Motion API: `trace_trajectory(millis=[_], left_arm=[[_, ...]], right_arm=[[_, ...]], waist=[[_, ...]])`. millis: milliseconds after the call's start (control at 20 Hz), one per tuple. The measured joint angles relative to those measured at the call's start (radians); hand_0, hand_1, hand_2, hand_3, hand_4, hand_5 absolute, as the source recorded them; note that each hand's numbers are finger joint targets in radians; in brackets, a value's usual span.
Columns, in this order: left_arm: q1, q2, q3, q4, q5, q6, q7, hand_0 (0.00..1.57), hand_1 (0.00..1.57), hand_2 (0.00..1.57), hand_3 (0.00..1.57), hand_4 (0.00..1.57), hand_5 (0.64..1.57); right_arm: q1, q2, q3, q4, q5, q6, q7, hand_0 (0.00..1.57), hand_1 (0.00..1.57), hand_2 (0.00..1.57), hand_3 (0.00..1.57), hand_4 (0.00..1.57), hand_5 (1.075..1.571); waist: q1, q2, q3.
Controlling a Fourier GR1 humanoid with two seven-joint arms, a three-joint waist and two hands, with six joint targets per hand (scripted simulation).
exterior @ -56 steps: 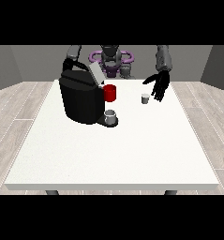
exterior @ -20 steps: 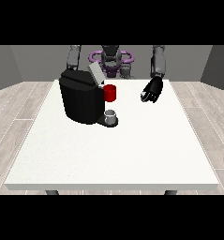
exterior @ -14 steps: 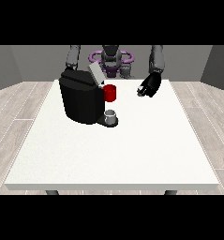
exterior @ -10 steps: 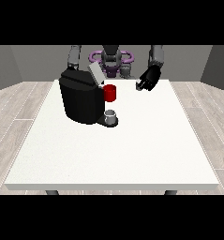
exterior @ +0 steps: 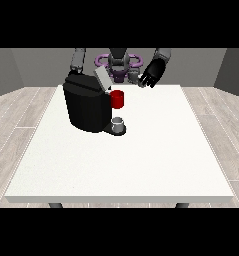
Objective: Insert the coffee pod into the coffee machine and close the lid
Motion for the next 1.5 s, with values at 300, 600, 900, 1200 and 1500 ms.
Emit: trace_trajectory(millis=[300,600,900,1200,1500], left_arm=[[-0.108,0.01,0.06,0.002,0.032,-0.046,0.043,1.22,1.22,1.27,1.29,0.51,1.571],[-0.236,0.048,0.139,0.043,0.062,-0.067,0.107,1.22,1.22,1.27,1.26,0.47,1.571],[-0.32,0.088,0.163,0.078,0.054,-0.067,0.123,1.22,1.22,1.29,1.24,0.48,1.571],[-0.364,0.125,0.18,0.107,0.052,-0.066,0.095,1.22,1.22,1.29,1.24,0.49,1.571],[-0.396,0.14,0.18,0.132,0.041,-0.064,0.081,1.19,1.19,1.26,1.23,0.47,1.571]], right_arm=[[-0.023,0.003,0.011,-0.033,-0.018,0.025,-0.003,0.0,0.0,0.0,0.0,0.0,1.571],[-0.054,0.018,0.044,-0.095,0.0,0.02,0.007,0.0,0.0,0.0,0.0,0.0,1.571],[-0.11,0.001,0.033,-0.153,-0.006,0.03,0.039,0.0,0.0,0.0,0.0,0.04,1.571],[-0.155,-0.013,0.014,-0.191,-0.008,0.022,0.082,0.0,0.0,0.0,0.0,0.0,1.571],[-0.179,-0.024,-0.003,-0.206,-0.019,0.027,0.095,0.0,0.0,0.0,0.0,0.12,1.571]], waist=[[-0.048,0.013,0.0002],[-0.123,0.059,0.0],[-0.171,0.118,0.0],[-0.19,0.172,-0.0001],[-0.2,0.215,0.0002]])
